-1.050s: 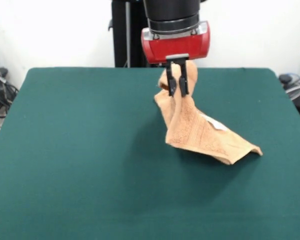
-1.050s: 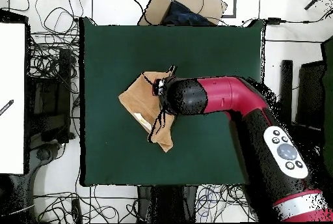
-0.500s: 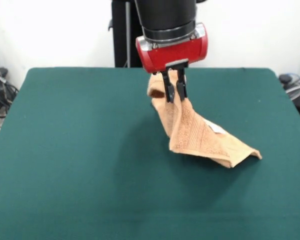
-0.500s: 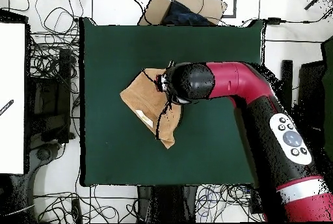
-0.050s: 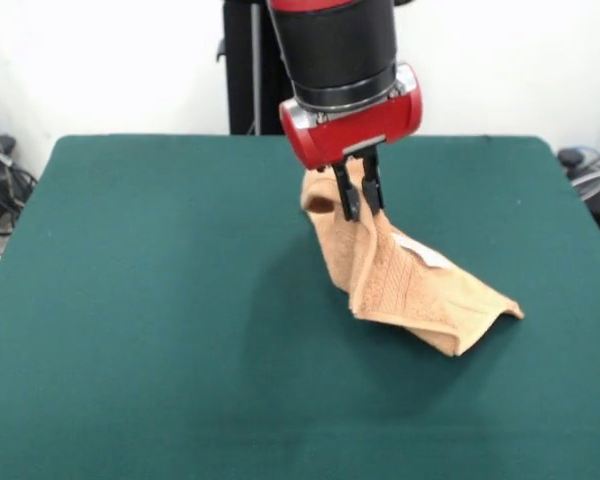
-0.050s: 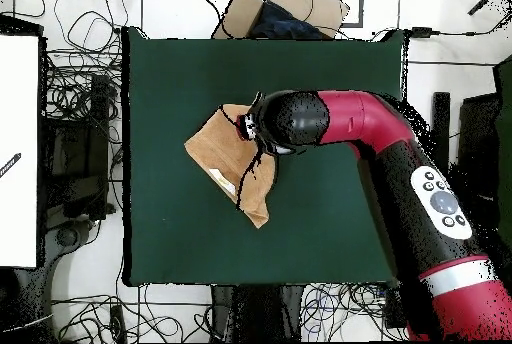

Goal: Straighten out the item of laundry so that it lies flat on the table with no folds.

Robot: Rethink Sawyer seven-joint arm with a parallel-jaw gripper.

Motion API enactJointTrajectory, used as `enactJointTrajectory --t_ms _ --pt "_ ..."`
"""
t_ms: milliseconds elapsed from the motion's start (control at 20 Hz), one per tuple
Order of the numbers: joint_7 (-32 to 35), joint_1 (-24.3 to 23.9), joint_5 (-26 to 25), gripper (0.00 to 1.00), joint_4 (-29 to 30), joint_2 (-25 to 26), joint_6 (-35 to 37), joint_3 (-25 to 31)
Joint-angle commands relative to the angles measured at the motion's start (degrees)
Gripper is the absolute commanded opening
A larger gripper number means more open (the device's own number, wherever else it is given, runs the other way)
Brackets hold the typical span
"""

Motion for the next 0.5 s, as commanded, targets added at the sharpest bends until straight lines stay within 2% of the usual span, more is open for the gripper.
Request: enactJointTrajectory --t_ms 50,300,500 --pt "-10.2 0.7 0.2 0.00 -2.7 1.4 5.5 3.1" --pt "-9.3 0.9 -1.0 0.00 -3.0 -1.5 4.8 2.1" --pt "-10.9 1.0 -2.4 0.00 -3.5 -1.4 4.2 2.0"
